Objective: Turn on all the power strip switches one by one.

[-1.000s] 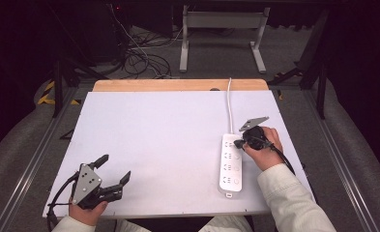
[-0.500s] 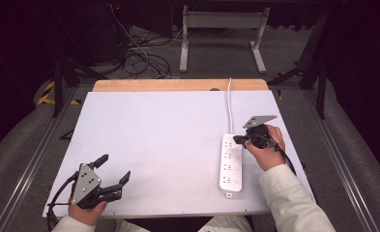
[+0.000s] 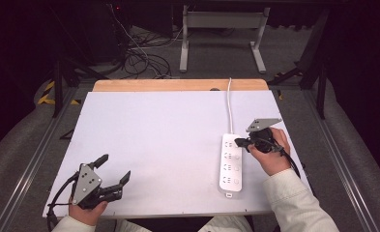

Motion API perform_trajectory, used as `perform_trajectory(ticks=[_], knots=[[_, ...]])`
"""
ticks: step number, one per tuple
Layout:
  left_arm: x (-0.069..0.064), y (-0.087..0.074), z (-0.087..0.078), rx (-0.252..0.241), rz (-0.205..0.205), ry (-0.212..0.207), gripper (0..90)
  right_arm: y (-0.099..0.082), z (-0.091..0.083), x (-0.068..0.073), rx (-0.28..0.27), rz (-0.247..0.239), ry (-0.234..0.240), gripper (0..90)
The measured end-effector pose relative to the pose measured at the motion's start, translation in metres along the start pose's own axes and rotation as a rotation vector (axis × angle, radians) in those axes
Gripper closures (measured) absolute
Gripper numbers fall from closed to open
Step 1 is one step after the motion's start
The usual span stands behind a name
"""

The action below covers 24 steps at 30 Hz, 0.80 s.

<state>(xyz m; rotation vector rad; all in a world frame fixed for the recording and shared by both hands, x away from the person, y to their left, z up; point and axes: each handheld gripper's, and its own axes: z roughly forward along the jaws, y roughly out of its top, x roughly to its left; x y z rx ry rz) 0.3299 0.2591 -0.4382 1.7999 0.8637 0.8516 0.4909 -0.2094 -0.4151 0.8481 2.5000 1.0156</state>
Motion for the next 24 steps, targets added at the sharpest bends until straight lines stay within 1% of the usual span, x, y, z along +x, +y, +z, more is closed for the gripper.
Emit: perform_trajectory(ticks=[5,10,12,15,16,24], knots=[[0.0,0.0,-0.001,0.0,-0.001,-0.001,16.8,0.0,0.0,0.0,-0.004,0.001,0.005,90.0],[0.0,0.0,0.0,-0.002,-0.001,0.0,16.8,-0.003,-0.001,0.007,0.002,0.0,0.014,90.0],[0.0,0.0,-0.001,-0.002,0.0,0.001,16.8,-0.007,-0.001,0.009,0.012,-0.001,0.023,90.0],[0.0,0.0,-0.001,-0.003,0.004,0.003,16.7,-0.011,0.001,0.011,0.019,0.003,0.024,90.0],[0.0,0.0,-0.001,-0.002,0.001,0.001,16.7,-0.015,0.003,0.012,0.032,0.005,0.028,90.0],[0.0,0.0,-0.001,-0.004,0.003,0.003,16.7,-0.023,0.009,0.014,0.064,0.006,0.036,90.0]])
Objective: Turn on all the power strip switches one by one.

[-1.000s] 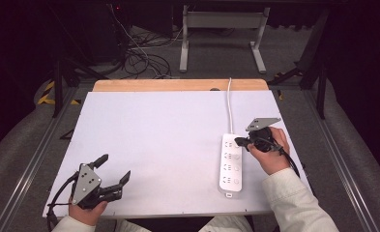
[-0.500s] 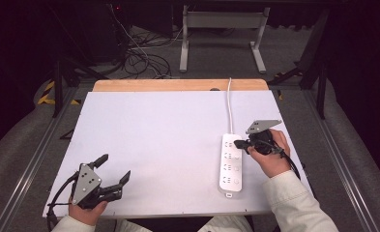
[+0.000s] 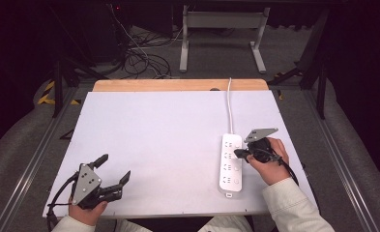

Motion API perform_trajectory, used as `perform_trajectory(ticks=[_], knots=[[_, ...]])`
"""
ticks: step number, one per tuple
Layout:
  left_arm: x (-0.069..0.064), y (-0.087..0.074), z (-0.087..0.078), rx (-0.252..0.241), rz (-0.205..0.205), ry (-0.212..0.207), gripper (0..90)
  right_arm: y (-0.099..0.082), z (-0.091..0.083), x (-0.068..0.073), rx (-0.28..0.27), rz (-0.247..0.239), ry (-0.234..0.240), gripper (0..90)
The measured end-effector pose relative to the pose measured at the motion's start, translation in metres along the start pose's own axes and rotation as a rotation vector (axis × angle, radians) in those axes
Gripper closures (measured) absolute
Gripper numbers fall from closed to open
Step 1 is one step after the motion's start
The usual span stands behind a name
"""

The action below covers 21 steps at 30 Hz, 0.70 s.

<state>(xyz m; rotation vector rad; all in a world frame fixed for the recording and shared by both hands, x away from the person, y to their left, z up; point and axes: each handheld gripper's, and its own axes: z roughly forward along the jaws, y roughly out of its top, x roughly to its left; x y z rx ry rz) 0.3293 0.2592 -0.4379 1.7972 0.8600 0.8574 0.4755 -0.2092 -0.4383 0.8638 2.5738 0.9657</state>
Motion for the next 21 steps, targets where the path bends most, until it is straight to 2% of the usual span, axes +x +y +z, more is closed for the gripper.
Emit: perform_trajectory(ticks=[14,21], knots=[[-0.0004,0.0001,-0.0002,-0.002,0.002,0.005,16.8,-0.005,0.0072,0.0002,0.023,0.002,-0.006,90.0],[-0.0005,0.0002,-0.0007,0.0,0.008,0.003,16.9,-0.007,0.0077,0.0009,0.008,0.013,-0.005,90.0]])
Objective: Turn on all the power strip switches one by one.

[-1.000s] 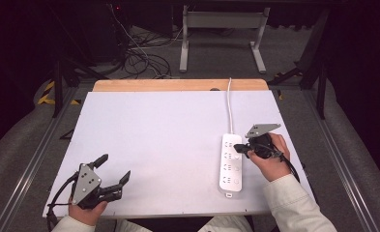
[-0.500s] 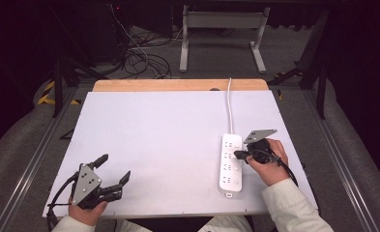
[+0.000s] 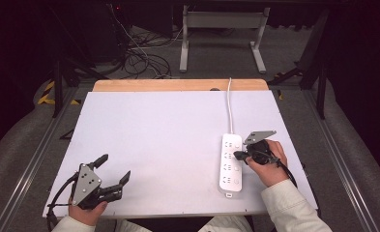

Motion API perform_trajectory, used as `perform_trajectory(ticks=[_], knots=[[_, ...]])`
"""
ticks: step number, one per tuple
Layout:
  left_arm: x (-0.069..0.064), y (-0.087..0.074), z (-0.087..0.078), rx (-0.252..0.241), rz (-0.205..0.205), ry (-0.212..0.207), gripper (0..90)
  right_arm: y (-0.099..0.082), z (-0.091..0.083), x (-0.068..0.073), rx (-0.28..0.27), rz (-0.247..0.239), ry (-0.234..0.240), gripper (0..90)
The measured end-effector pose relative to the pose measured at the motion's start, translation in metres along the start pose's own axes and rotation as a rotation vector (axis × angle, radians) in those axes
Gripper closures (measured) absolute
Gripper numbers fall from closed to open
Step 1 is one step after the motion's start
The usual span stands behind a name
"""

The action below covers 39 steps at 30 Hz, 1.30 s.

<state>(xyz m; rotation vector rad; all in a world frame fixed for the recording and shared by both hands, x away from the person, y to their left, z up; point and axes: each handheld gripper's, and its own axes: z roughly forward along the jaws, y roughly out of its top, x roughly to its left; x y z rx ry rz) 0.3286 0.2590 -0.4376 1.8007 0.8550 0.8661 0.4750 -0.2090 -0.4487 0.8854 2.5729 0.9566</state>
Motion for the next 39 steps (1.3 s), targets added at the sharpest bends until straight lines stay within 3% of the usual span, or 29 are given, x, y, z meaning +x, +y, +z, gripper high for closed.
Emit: perform_trajectory(ticks=[11,16,23,28,33,34,36,38,39], knots=[[-0.001,0.0,0.0,-0.004,0.001,0.002,16.9,0.0,0.001,-0.001,0.013,0.006,0.002,90.0],[-0.001,0.0,0.0,-0.004,-0.004,0.0,16.9,0.003,0.004,0.003,0.021,-0.014,-0.024,90.0],[-0.002,0.0,-0.001,-0.008,-0.004,-0.001,16.9,0.001,0.005,0.002,0.012,0.014,-0.017,90.0],[-0.002,0.0,0.0,-0.006,-0.005,-0.004,16.9,-0.005,0.005,-0.001,-0.029,0.051,-0.003,90.0],[-0.002,0.0,-0.001,-0.009,-0.001,-0.002,16.9,-0.003,0.006,0.0,-0.016,0.048,-0.011,90.0],[-0.002,0.0,-0.001,-0.008,-0.002,-0.003,16.9,-0.002,0.006,0.0,-0.015,0.029,-0.012,90.0],[-0.002,0.0,-0.001,-0.008,-0.003,-0.001,16.9,0.002,-0.002,0.001,-0.057,-0.01,-0.047,90.0],[-0.001,0.0,0.0,-0.003,-0.001,0.002,16.9,0.006,-0.017,0.002,-0.159,0.011,-0.026,90.0],[-0.002,0.0,0.001,-0.003,-0.006,-0.001,16.9,0.008,-0.022,0.003,-0.168,0.005,-0.024,90.0]])
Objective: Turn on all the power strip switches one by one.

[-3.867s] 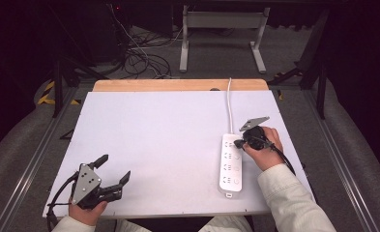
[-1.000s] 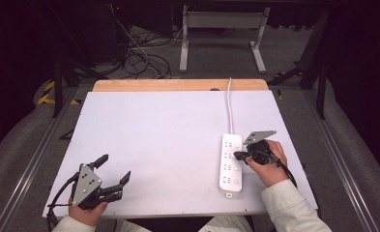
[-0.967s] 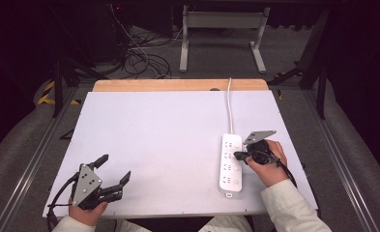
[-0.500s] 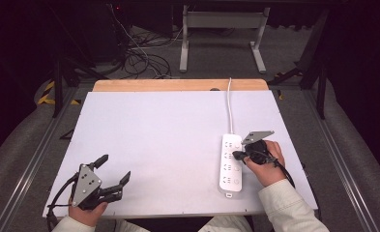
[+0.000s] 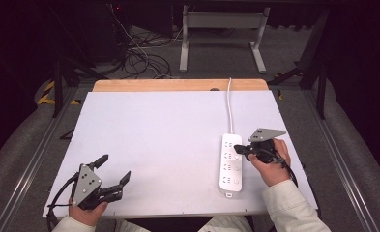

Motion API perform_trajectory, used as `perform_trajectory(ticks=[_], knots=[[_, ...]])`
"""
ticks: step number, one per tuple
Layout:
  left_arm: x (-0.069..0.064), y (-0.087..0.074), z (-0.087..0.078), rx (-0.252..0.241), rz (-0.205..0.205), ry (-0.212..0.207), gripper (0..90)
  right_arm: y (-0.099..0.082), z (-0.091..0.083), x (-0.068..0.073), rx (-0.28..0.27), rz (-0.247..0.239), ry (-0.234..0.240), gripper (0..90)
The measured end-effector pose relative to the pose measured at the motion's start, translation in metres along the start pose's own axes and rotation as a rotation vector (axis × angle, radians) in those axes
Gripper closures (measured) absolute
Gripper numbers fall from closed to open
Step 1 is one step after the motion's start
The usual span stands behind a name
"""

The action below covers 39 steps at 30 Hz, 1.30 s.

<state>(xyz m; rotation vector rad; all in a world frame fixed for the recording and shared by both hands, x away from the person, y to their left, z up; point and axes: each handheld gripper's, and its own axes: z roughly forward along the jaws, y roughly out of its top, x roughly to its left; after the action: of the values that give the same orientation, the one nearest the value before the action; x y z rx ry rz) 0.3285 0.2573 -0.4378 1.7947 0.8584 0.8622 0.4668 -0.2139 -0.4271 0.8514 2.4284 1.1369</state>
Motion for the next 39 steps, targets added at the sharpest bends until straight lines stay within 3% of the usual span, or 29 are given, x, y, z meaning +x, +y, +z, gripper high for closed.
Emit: perform_trajectory(ticks=[4,26,32,39], knots=[[0.0,0.0,-0.001,-0.002,0.006,0.003,16.9,0.002,-0.005,0.008,0.03,-0.038,0.019,90.0],[-0.001,0.0,-0.002,-0.005,0.005,0.005,16.9,-0.002,-0.014,0.014,0.027,-0.032,0.035,90.0],[-0.001,0.0,-0.001,-0.005,0.006,0.005,16.9,-0.013,-0.011,0.019,0.089,-0.037,0.065,90.0],[-0.001,0.0,-0.001,-0.005,0.007,0.005,16.8,-0.018,-0.005,0.02,0.12,-0.035,0.08,90.0]])
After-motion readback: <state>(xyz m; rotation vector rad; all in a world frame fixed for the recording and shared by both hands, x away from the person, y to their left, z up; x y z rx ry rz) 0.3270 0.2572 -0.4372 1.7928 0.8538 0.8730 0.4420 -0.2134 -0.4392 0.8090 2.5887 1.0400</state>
